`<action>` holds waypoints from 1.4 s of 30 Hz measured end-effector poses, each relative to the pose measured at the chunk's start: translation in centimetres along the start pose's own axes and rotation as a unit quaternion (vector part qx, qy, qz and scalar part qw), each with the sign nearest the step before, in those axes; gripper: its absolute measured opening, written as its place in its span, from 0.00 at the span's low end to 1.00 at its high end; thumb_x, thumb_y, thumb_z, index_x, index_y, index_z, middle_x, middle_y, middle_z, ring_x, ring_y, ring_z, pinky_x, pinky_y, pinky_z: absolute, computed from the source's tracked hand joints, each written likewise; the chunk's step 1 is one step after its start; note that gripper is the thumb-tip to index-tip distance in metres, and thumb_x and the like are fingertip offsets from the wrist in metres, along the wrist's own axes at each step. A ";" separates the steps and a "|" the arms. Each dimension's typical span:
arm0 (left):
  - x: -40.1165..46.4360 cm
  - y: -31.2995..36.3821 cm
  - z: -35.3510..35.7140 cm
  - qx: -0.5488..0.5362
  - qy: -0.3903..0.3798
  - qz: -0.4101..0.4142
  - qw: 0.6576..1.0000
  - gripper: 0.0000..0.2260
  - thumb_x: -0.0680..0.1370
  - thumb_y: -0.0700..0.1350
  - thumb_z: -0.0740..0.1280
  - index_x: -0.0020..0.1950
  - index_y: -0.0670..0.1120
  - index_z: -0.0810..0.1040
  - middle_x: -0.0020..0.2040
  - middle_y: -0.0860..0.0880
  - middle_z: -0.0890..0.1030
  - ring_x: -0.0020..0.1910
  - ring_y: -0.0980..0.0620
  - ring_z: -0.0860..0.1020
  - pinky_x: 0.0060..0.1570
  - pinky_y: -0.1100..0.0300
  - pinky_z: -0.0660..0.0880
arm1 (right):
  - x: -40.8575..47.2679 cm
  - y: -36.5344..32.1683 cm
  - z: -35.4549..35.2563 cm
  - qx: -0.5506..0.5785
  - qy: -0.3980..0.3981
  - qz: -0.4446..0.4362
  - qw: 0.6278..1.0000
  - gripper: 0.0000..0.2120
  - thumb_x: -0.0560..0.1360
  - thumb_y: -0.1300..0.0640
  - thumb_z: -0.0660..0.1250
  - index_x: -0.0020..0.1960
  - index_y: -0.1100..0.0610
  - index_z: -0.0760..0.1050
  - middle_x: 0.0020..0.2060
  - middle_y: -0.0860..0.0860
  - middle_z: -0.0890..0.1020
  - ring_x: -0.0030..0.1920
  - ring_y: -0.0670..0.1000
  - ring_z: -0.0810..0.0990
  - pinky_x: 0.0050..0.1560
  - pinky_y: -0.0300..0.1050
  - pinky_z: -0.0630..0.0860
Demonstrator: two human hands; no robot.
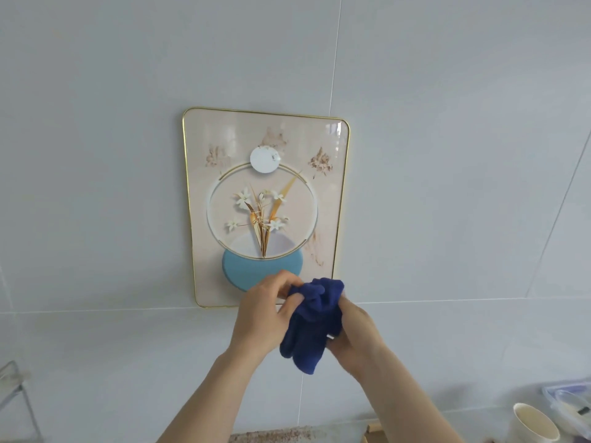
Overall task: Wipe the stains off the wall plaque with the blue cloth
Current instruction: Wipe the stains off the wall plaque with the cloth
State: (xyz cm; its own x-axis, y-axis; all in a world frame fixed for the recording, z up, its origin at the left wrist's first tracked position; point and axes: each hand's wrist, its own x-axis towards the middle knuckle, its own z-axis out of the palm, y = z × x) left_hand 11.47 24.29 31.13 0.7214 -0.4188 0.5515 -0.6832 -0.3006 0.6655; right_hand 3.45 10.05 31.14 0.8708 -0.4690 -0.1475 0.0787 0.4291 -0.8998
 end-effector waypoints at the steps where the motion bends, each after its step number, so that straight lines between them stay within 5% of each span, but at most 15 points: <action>1: 0.0 0.3 0.6 -0.005 0.002 0.002 1.000 0.07 0.80 0.45 0.70 0.52 0.58 0.80 0.49 0.59 0.84 0.50 0.59 0.82 0.51 0.59 0.80 | -0.1 0.3 0.5 0.023 -0.017 -0.001 1.000 0.23 0.81 0.45 0.65 0.65 0.63 0.77 0.59 0.61 0.85 0.59 0.61 0.83 0.67 0.60 0.75; 3: 0.0 0.4 1.4 -0.001 0.006 0.006 1.000 0.08 0.80 0.46 0.71 0.54 0.59 0.79 0.49 0.60 0.83 0.49 0.59 0.82 0.50 0.59 0.81 | -0.1 0.6 0.8 0.018 -0.059 -0.027 0.998 0.32 0.76 0.37 0.68 0.64 0.63 0.76 0.61 0.66 0.82 0.63 0.64 0.81 0.72 0.62 0.72; 6: 0.6 0.1 1.4 -0.032 -0.022 -0.007 0.999 0.16 0.78 0.44 0.71 0.60 0.61 0.74 0.49 0.61 0.84 0.50 0.61 0.82 0.50 0.61 0.80 | 0.3 0.2 -0.4 -0.044 -0.092 -0.059 0.993 0.15 0.82 0.52 0.67 0.64 0.60 0.78 0.57 0.62 0.86 0.60 0.62 0.84 0.65 0.61 0.79; 9: 1.4 -0.2 1.0 -0.001 -0.022 -0.002 1.000 0.23 0.74 0.39 0.67 0.65 0.59 0.71 0.61 0.62 0.80 0.62 0.61 0.76 0.63 0.60 0.73 | 1.9 -0.9 -1.0 -0.109 0.013 -0.135 0.985 0.08 0.79 0.62 0.71 0.57 0.54 0.82 0.51 0.58 0.88 0.55 0.61 0.86 0.61 0.64 0.81; 12: 3.1 -0.7 0.8 0.123 0.063 0.060 0.989 0.23 0.77 0.43 0.67 0.71 0.54 0.70 0.71 0.56 0.74 0.72 0.53 0.70 0.72 0.58 0.64 | 3.1 -2.6 -0.2 -0.210 0.095 -0.265 0.936 0.14 0.76 0.63 0.72 0.52 0.44 0.82 0.48 0.48 0.86 0.53 0.48 0.84 0.52 0.45 0.80; 15: 5.4 -1.2 0.9 0.194 0.109 0.124 0.967 0.22 0.82 0.48 0.61 0.76 0.51 0.68 0.79 0.52 0.68 0.80 0.50 0.63 0.81 0.50 0.58 | 4.5 -4.4 0.7 -0.245 0.082 -0.397 0.881 0.24 0.76 0.68 0.70 0.54 0.37 0.77 0.54 0.47 0.83 0.46 0.36 0.82 0.40 0.29 0.76; 18: 8.0 -1.8 0.8 0.237 0.135 0.179 0.945 0.24 0.82 0.44 0.59 0.79 0.48 0.67 0.83 0.48 0.63 0.84 0.48 0.56 0.82 0.44 0.54 | 6.8 -5.1 1.6 -0.317 0.110 -0.522 0.784 0.26 0.72 0.69 0.68 0.63 0.45 0.76 0.58 0.48 0.82 0.49 0.53 0.84 0.42 0.50 0.81; 22: 10.5 -2.8 1.2 0.297 0.144 0.207 0.921 0.26 0.83 0.44 0.56 0.82 0.47 0.61 0.84 0.49 0.58 0.85 0.46 0.52 0.81 0.41 0.53 | 10.1 -4.7 2.2 -0.454 0.164 -0.617 0.622 0.26 0.70 0.69 0.68 0.64 0.51 0.79 0.64 0.53 0.81 0.62 0.56 0.80 0.50 0.53 0.81; 25: 11.4 -3.9 1.7 0.283 0.152 0.223 0.920 0.25 0.84 0.44 0.53 0.83 0.46 0.60 0.84 0.49 0.58 0.85 0.46 0.52 0.82 0.42 0.51 | 12.1 -3.1 1.4 -0.530 0.171 -0.636 0.535 0.20 0.77 0.65 0.69 0.66 0.52 0.80 0.69 0.57 0.78 0.70 0.61 0.75 0.66 0.63 0.75; 30: 12.2 -5.2 2.0 0.270 0.170 0.250 0.914 0.25 0.83 0.43 0.53 0.83 0.47 0.61 0.84 0.49 0.59 0.85 0.47 0.52 0.83 0.45 0.47 | 13.1 -1.1 -0.1 -0.542 0.145 -0.638 0.527 0.14 0.83 0.50 0.66 0.66 0.52 0.81 0.71 0.58 0.77 0.73 0.62 0.72 0.66 0.61 0.75; 33: 12.4 -5.5 2.4 0.269 0.186 0.248 0.912 0.26 0.82 0.44 0.53 0.83 0.47 0.61 0.84 0.49 0.59 0.85 0.47 0.52 0.83 0.45 0.47 | 13.8 0.8 -1.3 -0.546 0.157 -0.652 0.502 0.10 0.80 0.57 0.73 0.60 0.52 0.85 0.66 0.58 0.80 0.68 0.63 0.76 0.59 0.61 0.79; 38: 12.8 -5.9 3.0 0.278 0.206 0.251 0.904 0.27 0.82 0.45 0.52 0.82 0.47 0.61 0.84 0.49 0.60 0.84 0.46 0.53 0.83 0.45 0.46 | 14.5 2.2 -1.5 -0.550 0.178 -0.642 0.503 0.16 0.74 0.67 0.76 0.58 0.52 0.85 0.62 0.60 0.82 0.62 0.64 0.78 0.58 0.59 0.79; 42: 12.8 -6.1 3.1 0.289 0.211 0.249 0.900 0.27 0.82 0.45 0.52 0.83 0.47 0.61 0.84 0.49 0.60 0.84 0.46 0.54 0.83 0.44 0.48 | 13.6 3.7 -3.2 -0.605 0.139 -0.614 0.487 0.24 0.66 0.72 0.78 0.55 0.50 0.85 0.57 0.60 0.84 0.52 0.61 0.77 0.43 0.53 0.81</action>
State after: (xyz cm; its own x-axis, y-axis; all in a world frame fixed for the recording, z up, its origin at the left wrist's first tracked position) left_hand 24.49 18.09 32.60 0.2047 -0.2979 0.9324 -0.7903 -0.6123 -0.0222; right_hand 14.08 2.78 24.54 0.4140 0.0429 0.9092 -0.0325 -0.9976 0.0618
